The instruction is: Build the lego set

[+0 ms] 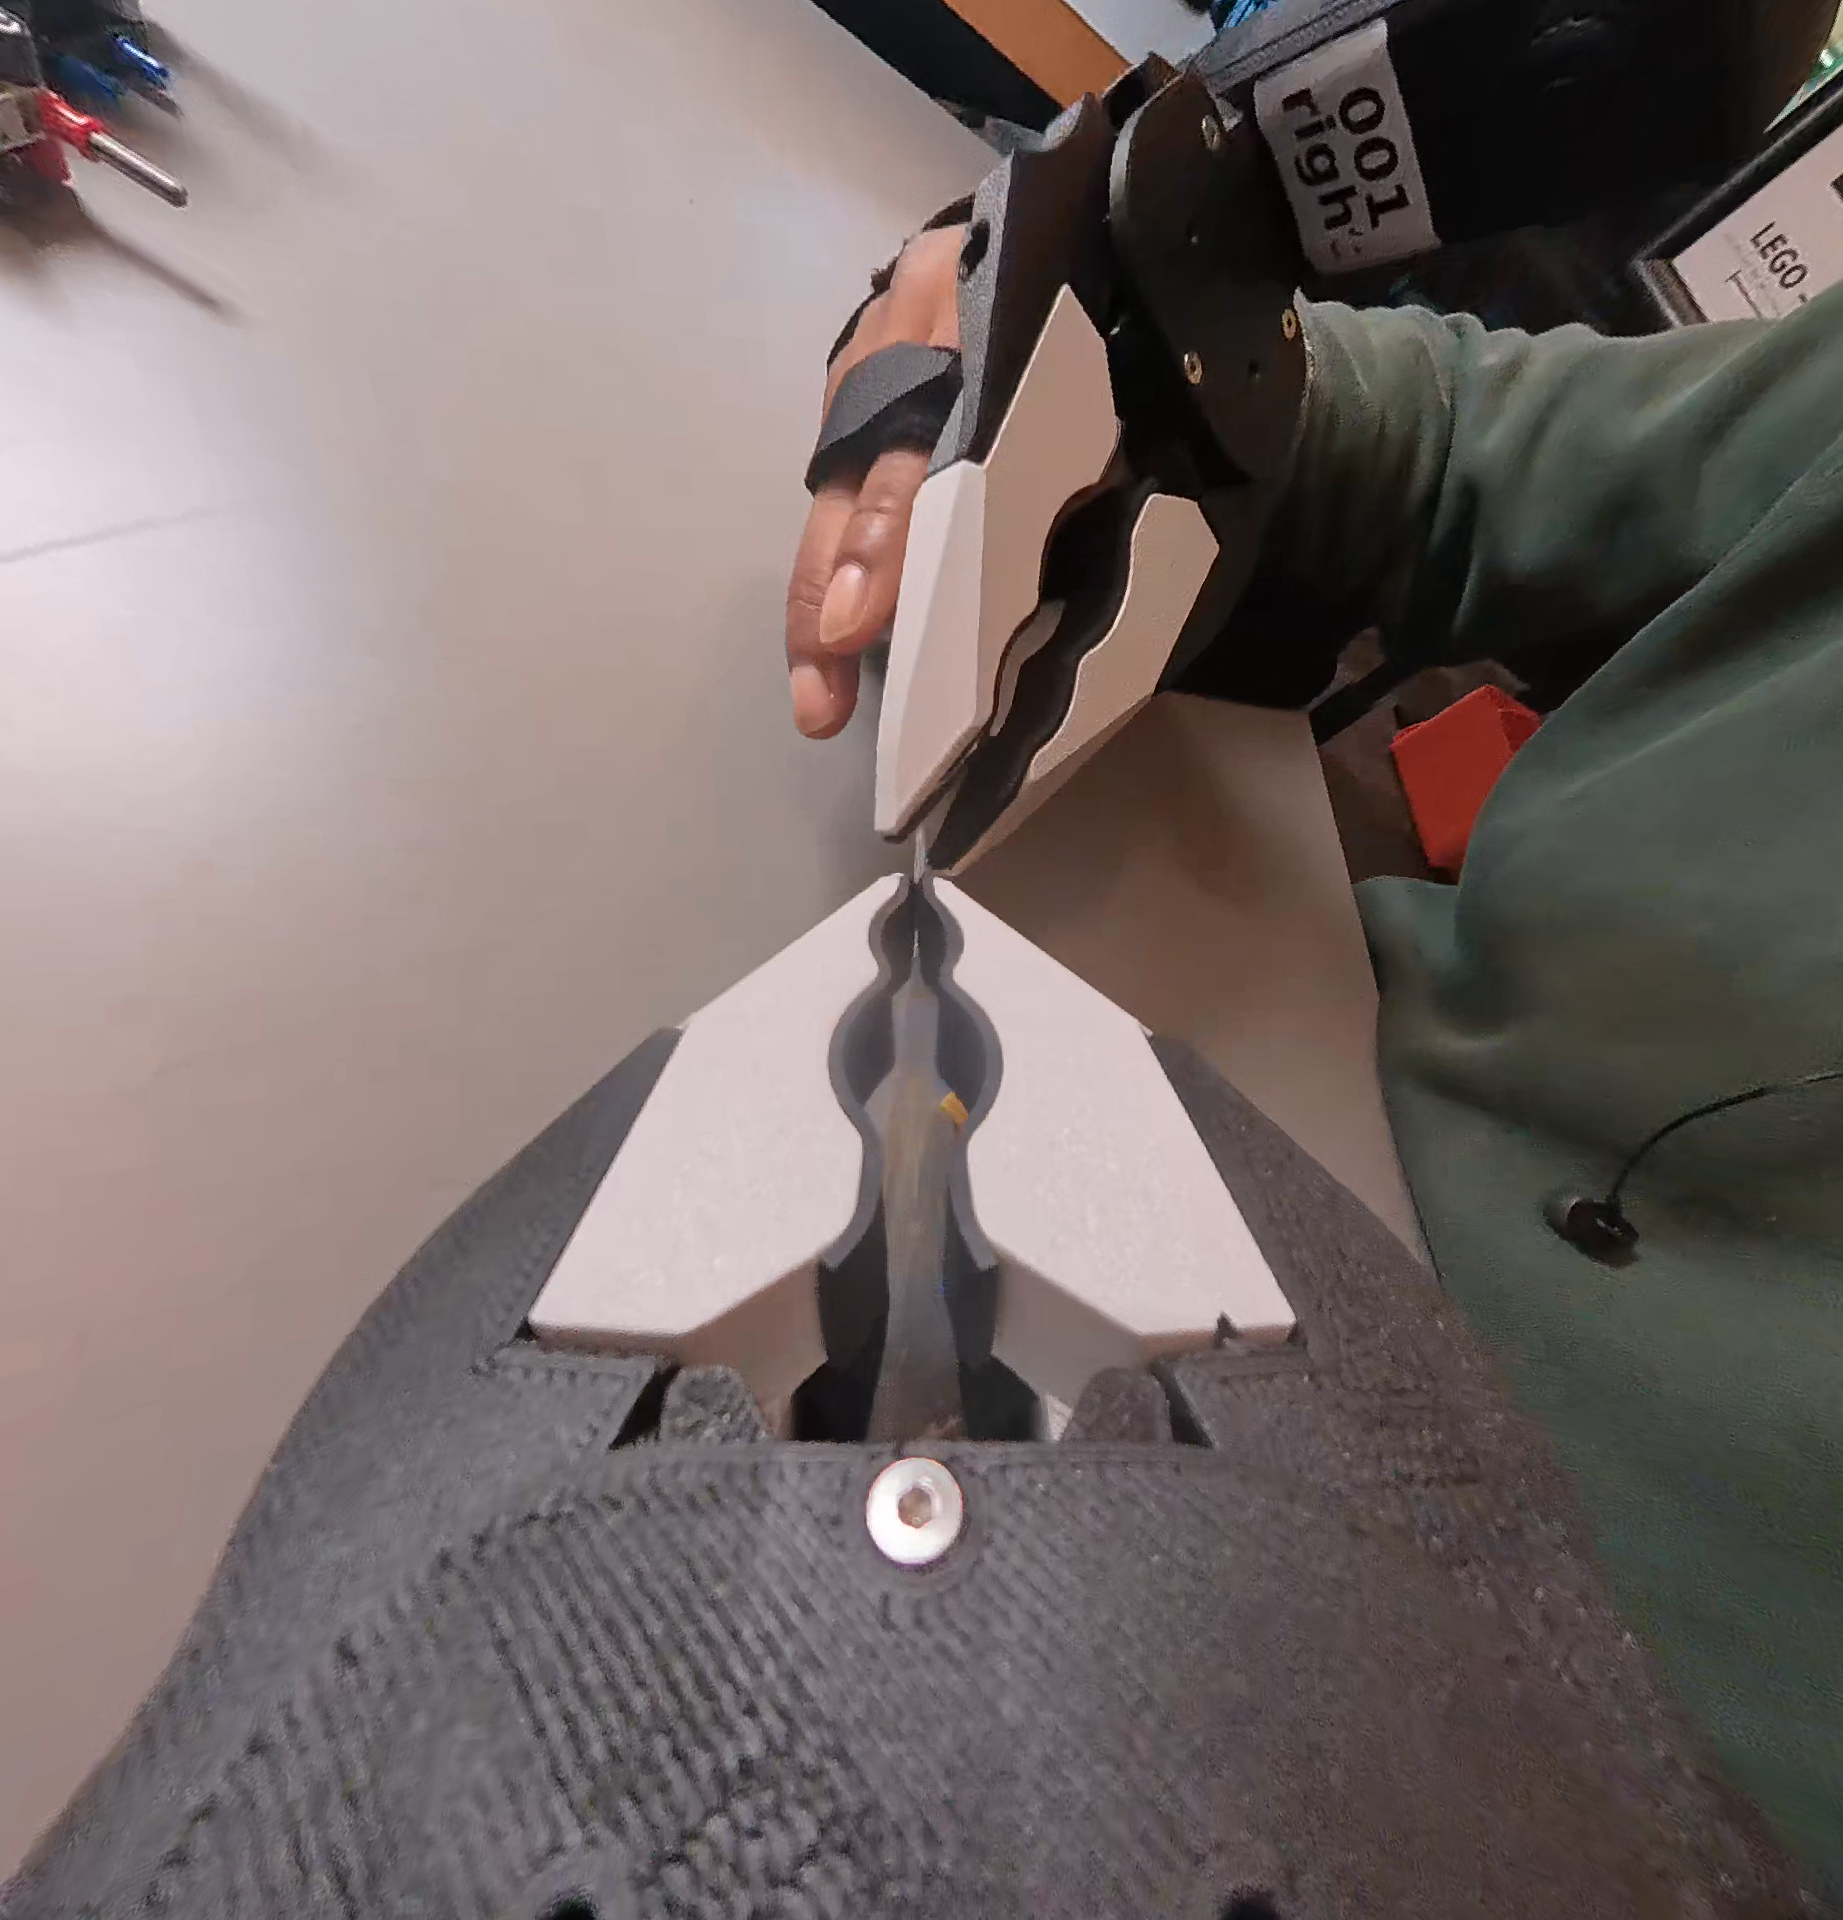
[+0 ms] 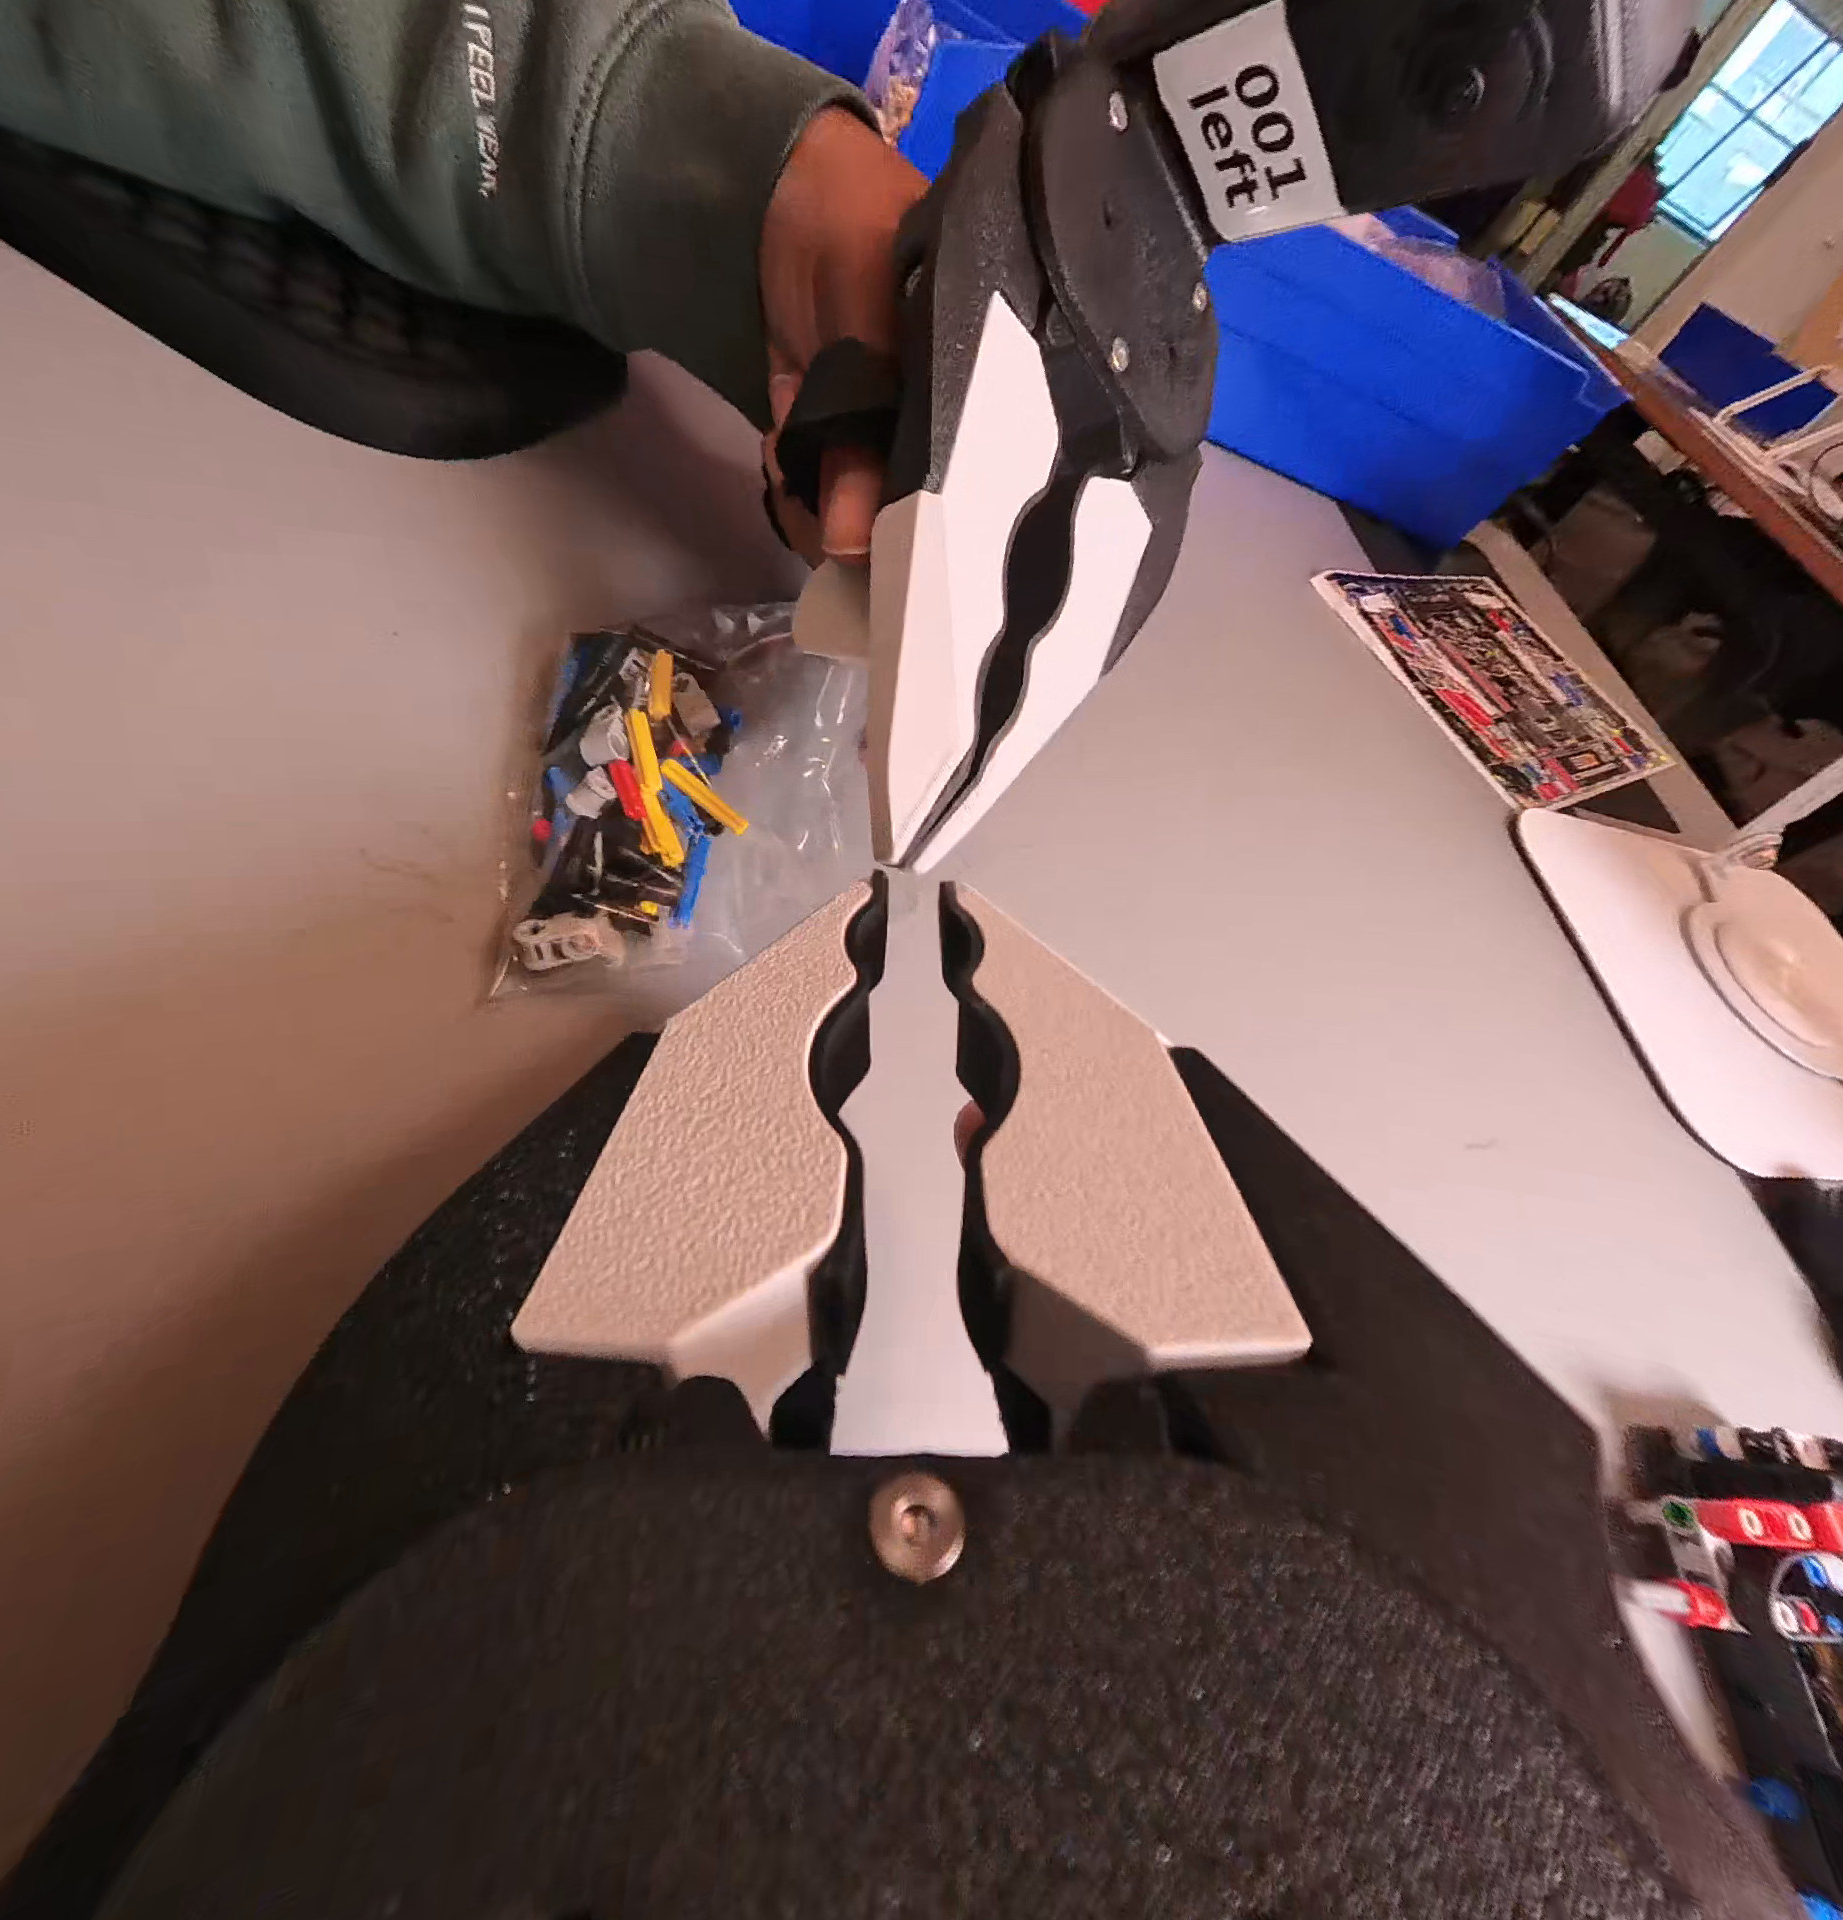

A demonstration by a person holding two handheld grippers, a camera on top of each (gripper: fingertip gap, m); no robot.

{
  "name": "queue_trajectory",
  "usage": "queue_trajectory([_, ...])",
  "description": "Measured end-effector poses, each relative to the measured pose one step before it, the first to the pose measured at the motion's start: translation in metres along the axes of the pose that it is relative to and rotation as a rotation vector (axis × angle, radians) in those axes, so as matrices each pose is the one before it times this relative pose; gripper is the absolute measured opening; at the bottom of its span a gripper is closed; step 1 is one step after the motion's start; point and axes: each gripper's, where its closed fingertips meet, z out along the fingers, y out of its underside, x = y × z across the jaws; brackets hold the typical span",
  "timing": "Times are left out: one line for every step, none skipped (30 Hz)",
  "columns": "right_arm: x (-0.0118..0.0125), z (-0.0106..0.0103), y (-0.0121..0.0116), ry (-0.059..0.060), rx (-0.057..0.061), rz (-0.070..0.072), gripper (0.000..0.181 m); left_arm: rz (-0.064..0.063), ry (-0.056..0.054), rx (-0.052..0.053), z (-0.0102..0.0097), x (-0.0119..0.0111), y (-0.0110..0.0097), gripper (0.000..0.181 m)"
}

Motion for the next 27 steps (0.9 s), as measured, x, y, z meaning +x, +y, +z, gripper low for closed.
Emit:
queue_trajectory([-0.00126,-0.00040,-0.00203,-0.0098,0.0105,0.0112,0.007,0.0082,-0.0073,-0.0062,0.00055,0.00005,0.00044,0.000])
queue_trajectory([-0.00196,-0.00018,-0.00138,-0.0144,0.0051,0.0099,0.005,0.0107,-0.0042,-0.0017,0.00049,0.00075,-0.00024,0.000])
queue_trajectory([-0.00095,0.00023,0.00007,-0.0076,-0.0040,0.0062,0.005,0.0127,-0.0032,-0.0020,0.00047,0.00130,-0.00041,0.000])
queue_trajectory([0.00001,0.00008,-0.00011,-0.0016,-0.0016,0.0050,0.004,0.0141,-0.0063,-0.0067,0.00064,0.00091,0.00025,0.000])
queue_trajectory([-0.00111,-0.00015,-0.00049,-0.0114,0.0009,0.0129,0.003,0.0168,-0.0087,-0.0082,0.00081,0.00087,0.00039,0.000])
queue_trajectory([-0.00077,-0.00015,-0.00093,-0.0114,0.0039,0.0203,0.002,0.0219,-0.0104,-0.0091,0.00079,0.00115,0.00035,0.000])
queue_trajectory([-0.00091,0.00003,0.00004,-0.0108,-0.0012,0.0162,0.003,0.0276,-0.0143,-0.0065,0.00044,0.00099,-0.00019,0.000])
queue_trajectory([-0.00061,-0.00015,0.00023,-0.0069,-0.0029,0.0112,0.002,0.0315,-0.0196,-0.0095,0.00024,0.00038,0.00007,0.000])
queue_trajectory([-0.00070,-0.00050,-0.00067,-0.0069,0.0023,0.0113,0.001,0.0297,-0.0171,-0.0061,-0.00009,0.00059,-0.00026,0.000])
queue_trajectory([-0.00104,-0.00085,-0.00116,-0.0108,0.0040,0.0153,0.000,0.0268,-0.0145,-0.0046,0.00007,0.00082,-0.00044,0.000])
queue_trajectory([-0.00010,-0.00071,-0.00046,-0.0057,-0.0006,0.0155,0.000,0.0282,-0.0189,-0.0054,0.00023,0.00040,-0.00018,0.000])
queue_trajectory([-0.00001,-0.00106,-0.00036,-0.0047,-0.0004,0.0083,0.000,0.0339,-0.0222,0.0005,0.00027,0.00051,-0.00094,0.000])
queue_trajectory([-0.00017,-0.00124,-0.00102,-0.0051,0.0054,0.0105,0.000,0.0376,-0.0250,0.0079,-0.00002,0.00078,-0.00152,0.000])
queue_trajectory([-0.00040,-0.00140,-0.00152,-0.0068,0.0088,0.0144,0.000,0.0320,-0.0212,0.0120,-0.00028,0.00119,-0.00168,0.000])
queue_trajectory([-0.00116,-0.00135,-0.00167,-0.0111,0.0092,0.0150,0.000,0.0207,-0.0229,0.0146,-0.00050,0.00063,-0.00189,0.000])
queue_trajectory([-0.00084,-0.00095,-0.00121,-0.0081,0.0051,0.0127,0.000,0.0131,-0.0188,0.0155,-0.00027,0.00064,-0.00124,0.001])
queue_trajectory([-0.00100,-0.00059,-0.00057,-0.0080,0.0012,0.0088,0.000,0.0088,-0.0124,0.0155,-0.00019,0.00094,-0.00065,0.001])
queue_trajectory([-0.00104,-0.00002,-0.00023,-0.0081,-0.0011,0.0088,0.000,0.0047,0.0006,0.0137,-0.00001,0.00204,-0.00015,0.000])
queue_trajectory([-0.00120,0.00058,0.00024,-0.0084,-0.0028,0.0094,0.000,0.0022,0.0094,0.0093,0.00008,0.00232,0.00025,0.000])
queue_trajectory([-0.00194,0.00077,0.00070,-0.0123,-0.0032,0.0074,0.000,0.0012,0.0095,0.0005,0.00036,0.00160,0.00138,0.001])
queue_trajectory([-0.00177,0.00077,0.00042,-0.0099,-0.0010,0.0054,0.000,0.0034,0.0093,0.0005,0.00046,0.00137,0.00098,0.002])
queue_trajectory([-0.00133,0.00044,0.00000,-0.0074,0.0013,0.0062,0.000,0.0079,0.0052,0.0024,0.00014,0.00087,0.00031,0.002])
queue_trajectory([-0.00056,-0.00021,-0.00002,-0.0053,0.0003,0.0057,0.000,0.0064,0.0010,0.0026,0.00009,0.00053,-0.00025,0.002])
queue_trajectory([-0.00069,-0.00065,-0.00032,-0.0073,0.0017,0.0066,0.000,0.0046,0.0021,0.0037,0.00006,0.00074,-0.00069,0.002])
queue_trajectory([-0.00097,-0.00071,-0.00041,-0.0091,0.0017,0.0100,0.000,0.0037,0.0036,0.0035,0.00007,0.00073,-0.00048,0.001])
queue_trajectory([-0.00065,-0.00060,0.00024,-0.0066,-0.0008,0.0065,0.000,0.0020,0.0034,-0.0008,0.00020,0.00050,0.00033,0.000])
queue_trajectory([-0.00081,-0.00022,0.00016,-0.0061,0.0004,0.0067,0.000,-0.0012,0.0059,-0.0015,0.00028,0.00060,0.00032,0.000])
